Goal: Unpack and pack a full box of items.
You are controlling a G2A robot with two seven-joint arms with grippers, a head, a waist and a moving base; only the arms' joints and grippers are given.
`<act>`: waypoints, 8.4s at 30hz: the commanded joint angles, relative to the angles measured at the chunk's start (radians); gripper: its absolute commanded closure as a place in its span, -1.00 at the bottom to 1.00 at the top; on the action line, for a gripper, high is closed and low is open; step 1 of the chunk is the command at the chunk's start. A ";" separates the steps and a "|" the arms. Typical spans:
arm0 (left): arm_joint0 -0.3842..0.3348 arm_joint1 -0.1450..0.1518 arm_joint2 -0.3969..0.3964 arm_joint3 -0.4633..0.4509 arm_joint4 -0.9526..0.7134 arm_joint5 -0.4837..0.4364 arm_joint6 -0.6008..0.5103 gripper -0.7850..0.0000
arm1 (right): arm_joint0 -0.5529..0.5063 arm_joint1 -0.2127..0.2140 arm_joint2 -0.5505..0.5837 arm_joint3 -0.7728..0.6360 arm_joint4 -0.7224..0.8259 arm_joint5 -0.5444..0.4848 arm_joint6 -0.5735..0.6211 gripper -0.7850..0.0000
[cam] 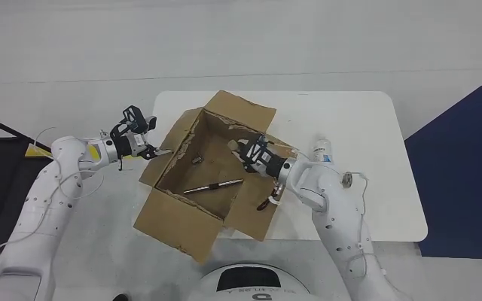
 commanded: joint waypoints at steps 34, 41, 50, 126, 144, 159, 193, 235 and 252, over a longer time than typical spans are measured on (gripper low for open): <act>0.000 0.000 0.000 0.000 0.000 0.000 0.000 -1.00 | -0.112 0.076 0.604 0.273 0.413 0.504 0.098 1.00; 0.000 0.000 0.000 0.000 0.000 0.000 0.000 -1.00 | -0.082 0.086 0.579 0.281 0.342 0.547 0.186 1.00; 0.000 0.000 0.000 0.000 0.000 0.000 0.000 -1.00 | -0.063 0.101 0.549 0.276 0.296 0.522 0.315 0.80; 0.000 0.000 0.000 0.000 0.000 0.000 0.000 -1.00 | 0.566 -0.054 -0.498 0.492 0.344 0.349 0.387 -1.00; 0.000 0.000 0.000 0.000 0.000 0.000 0.000 -1.00 | 0.786 -0.283 -0.777 1.190 0.423 0.090 0.010 -0.84; 0.000 0.000 0.000 0.000 0.000 0.000 0.000 -1.00 | 0.825 -0.409 -0.867 1.402 0.309 0.085 -0.133 -0.18; 0.000 0.000 0.000 0.000 0.000 0.000 0.000 -1.00 | 0.878 -0.468 -0.896 1.520 0.194 -0.076 -0.232 0.03; 0.000 0.000 0.000 0.000 0.000 0.000 0.000 -1.00 | 0.888 -0.483 -0.898 1.554 0.129 -0.175 -0.281 0.12; 0.000 0.000 0.000 0.000 0.000 0.000 0.000 -1.00 | 0.879 -0.477 -0.882 1.537 0.139 -0.154 -0.233 -0.56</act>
